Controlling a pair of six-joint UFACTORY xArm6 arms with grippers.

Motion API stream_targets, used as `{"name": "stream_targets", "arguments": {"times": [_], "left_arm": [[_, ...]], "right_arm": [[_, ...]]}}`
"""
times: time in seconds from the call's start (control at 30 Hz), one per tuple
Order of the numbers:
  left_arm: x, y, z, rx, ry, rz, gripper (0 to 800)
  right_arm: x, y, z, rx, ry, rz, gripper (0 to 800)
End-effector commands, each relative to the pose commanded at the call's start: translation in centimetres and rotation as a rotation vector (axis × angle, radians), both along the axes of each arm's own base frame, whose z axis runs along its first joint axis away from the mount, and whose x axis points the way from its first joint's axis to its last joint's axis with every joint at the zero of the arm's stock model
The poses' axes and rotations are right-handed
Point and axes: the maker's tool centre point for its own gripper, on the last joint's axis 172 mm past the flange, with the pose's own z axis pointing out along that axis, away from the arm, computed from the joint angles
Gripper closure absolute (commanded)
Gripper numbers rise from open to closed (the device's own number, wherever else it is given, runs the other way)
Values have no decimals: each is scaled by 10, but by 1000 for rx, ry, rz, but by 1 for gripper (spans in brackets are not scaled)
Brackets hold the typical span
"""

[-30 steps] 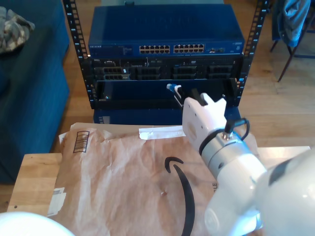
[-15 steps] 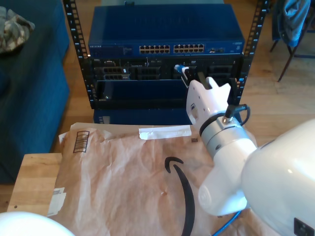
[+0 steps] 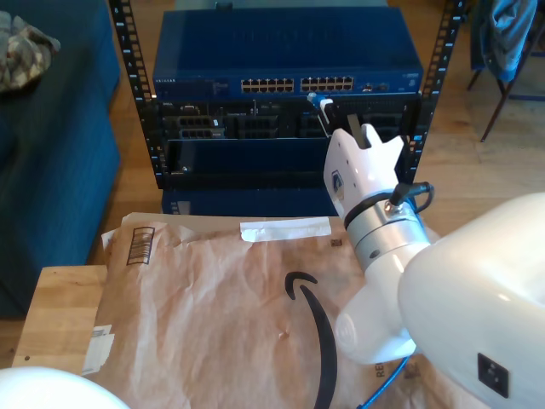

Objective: Grab the cable and plug it in

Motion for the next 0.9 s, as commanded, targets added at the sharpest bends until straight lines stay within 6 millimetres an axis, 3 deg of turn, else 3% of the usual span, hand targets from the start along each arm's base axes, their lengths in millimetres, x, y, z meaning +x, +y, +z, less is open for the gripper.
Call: {"name": "stream_targets", "arguments": {"times": [0.23, 0.57, 0.7, 0.9], "left_arm": [[0, 0, 0, 0, 0, 0, 0], [0, 0, 0, 0, 0, 0, 0], [0, 0, 0, 0, 0, 0, 0], [0, 0, 0, 0, 0, 0, 0]], "right_arm": [[8, -22, -19, 10, 9, -91, 798], [36, -49, -24, 60, -5, -249, 798], [46, -42, -31, 48, -22, -282, 798], [52, -49, -35, 45, -70, -375, 798]]}}
